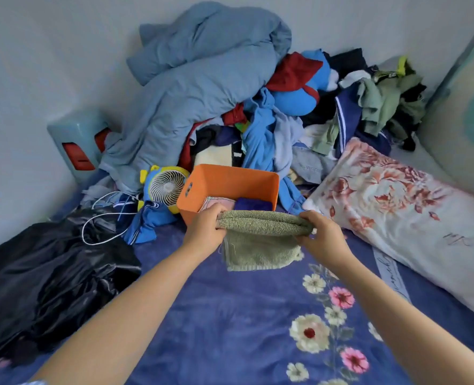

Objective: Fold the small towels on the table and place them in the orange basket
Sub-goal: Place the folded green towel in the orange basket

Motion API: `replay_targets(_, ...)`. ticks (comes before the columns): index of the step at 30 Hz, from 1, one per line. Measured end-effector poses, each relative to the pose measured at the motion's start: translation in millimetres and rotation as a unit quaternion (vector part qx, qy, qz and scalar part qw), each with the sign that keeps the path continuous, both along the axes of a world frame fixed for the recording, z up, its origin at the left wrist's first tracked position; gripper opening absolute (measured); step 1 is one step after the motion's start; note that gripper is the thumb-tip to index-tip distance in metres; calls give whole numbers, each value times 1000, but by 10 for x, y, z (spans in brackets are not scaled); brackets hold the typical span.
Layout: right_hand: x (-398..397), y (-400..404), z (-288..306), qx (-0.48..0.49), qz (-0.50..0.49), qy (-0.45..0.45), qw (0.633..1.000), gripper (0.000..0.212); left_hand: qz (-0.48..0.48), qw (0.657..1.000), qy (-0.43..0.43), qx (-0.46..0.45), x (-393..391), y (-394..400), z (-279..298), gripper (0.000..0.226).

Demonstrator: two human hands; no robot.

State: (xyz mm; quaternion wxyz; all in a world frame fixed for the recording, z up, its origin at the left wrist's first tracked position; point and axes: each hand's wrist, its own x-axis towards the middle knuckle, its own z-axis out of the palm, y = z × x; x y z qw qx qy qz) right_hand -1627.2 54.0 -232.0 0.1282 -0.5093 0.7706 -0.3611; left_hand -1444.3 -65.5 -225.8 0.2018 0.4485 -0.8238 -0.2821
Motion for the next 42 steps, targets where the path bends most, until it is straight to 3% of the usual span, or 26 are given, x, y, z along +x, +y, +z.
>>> replay_targets(6, 20, -1075, -70, -13, -29, -4, 999, 29, 30, 993, 85, 70, -102, -1112, -93, 26)
replay_targets(13, 29, -2467, -372, -20, -89, -11, 996, 26, 8, 991, 87, 106, -182, -2572, -362, 35)
replay_targets(19, -45, -3293, -952, 31, -107, -95, 989, 25, 19, 980, 88, 176, -264, -3415, -969, 41)
replay_targets(22, -127, -3540, -1261, 58, -108, -162, 979, 32, 51, 971, 105, 210, -373, -3628, -1324, 26)
replay_targets(25, -211, -3745, -1598, 94, -120, -240, 959, 34, 89, 974, 57, 198, -552, -3746, -1719, 17)
replay_targets(30, -373, -4069, -2249, 143, -186, -353, 906, 34, 154, 975, -110, 120, -898, -3873, -2291, 43)
replay_targets(34, -526, -4360, -2635, 149, -220, -398, 878, 42, 181, 970, -127, 105, -1152, -4095, -2656, 40)
replay_targets(38, -644, -4618, -2991, 159, -225, -393, 877, 51, 194, 964, -149, 102, -1318, -4284, -2972, 49)
replay_targets(42, -718, -4790, -3274, 152, -219, -330, 906, 50, 224, 958, -146, 103, -1383, -4454, -3261, 41)
